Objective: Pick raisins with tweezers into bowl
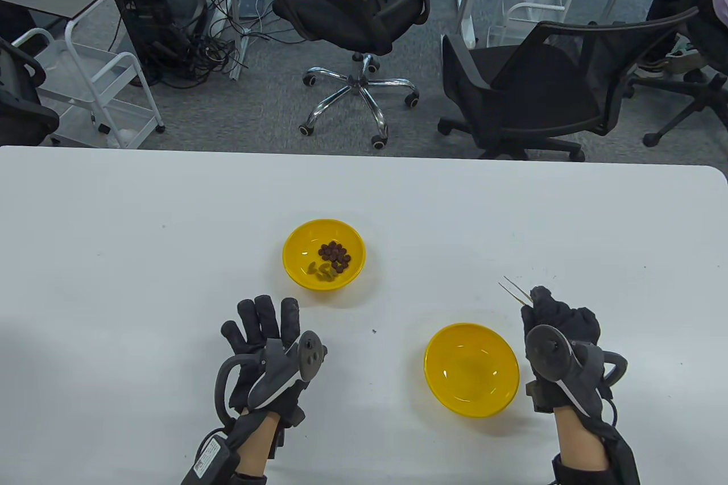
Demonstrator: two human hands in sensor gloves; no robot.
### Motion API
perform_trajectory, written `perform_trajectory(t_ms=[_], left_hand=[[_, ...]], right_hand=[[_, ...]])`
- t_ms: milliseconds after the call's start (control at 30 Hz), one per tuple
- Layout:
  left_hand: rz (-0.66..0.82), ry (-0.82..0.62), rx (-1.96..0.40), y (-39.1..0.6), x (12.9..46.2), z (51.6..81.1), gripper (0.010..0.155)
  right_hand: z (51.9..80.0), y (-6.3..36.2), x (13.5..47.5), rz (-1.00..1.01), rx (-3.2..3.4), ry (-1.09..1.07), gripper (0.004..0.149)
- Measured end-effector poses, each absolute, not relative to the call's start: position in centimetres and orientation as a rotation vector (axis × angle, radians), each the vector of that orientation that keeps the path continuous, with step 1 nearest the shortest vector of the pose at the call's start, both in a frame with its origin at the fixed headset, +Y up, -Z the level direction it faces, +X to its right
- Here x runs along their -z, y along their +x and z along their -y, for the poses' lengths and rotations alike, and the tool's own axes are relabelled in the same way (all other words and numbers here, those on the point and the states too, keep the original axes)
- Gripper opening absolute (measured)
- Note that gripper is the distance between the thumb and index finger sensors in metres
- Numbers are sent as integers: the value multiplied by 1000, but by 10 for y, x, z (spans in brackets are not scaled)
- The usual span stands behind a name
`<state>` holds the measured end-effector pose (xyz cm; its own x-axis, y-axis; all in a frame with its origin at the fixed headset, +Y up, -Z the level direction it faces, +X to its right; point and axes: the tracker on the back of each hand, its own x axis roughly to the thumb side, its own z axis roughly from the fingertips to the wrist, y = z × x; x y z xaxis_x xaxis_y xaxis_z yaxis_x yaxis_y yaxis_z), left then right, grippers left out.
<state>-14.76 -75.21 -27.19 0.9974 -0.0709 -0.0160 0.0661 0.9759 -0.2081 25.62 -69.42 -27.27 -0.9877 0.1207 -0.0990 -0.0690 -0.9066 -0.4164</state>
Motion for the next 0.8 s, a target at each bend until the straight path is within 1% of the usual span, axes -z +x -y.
perform_trajectory(t_ms=[233, 333, 400, 467, 600, 667, 800], left_hand=[[-49, -239, 38, -151, 276, 757, 89], [-51, -254, -6, -153, 277, 758, 91], [-80, -275, -48, -156, 278, 758, 92], [-146, -275, -98, -161, 280, 758, 92], [-260, -276, -294, -173, 289, 756, 90], [-283, -262, -352, -177, 295, 754, 87], [-311, -241, -371, -181, 309, 751, 84]], right_hand=[[702, 253, 272, 621, -3004, -142, 52], [703, 250, 272, 617, -3022, -131, 52], [704, 249, 272, 615, -3024, -121, 52], [704, 248, 271, 612, -3026, -117, 52], [706, 246, 271, 598, -3031, -102, 52], [706, 246, 271, 601, -3034, -98, 52], [706, 246, 271, 600, -3032, -97, 52]])
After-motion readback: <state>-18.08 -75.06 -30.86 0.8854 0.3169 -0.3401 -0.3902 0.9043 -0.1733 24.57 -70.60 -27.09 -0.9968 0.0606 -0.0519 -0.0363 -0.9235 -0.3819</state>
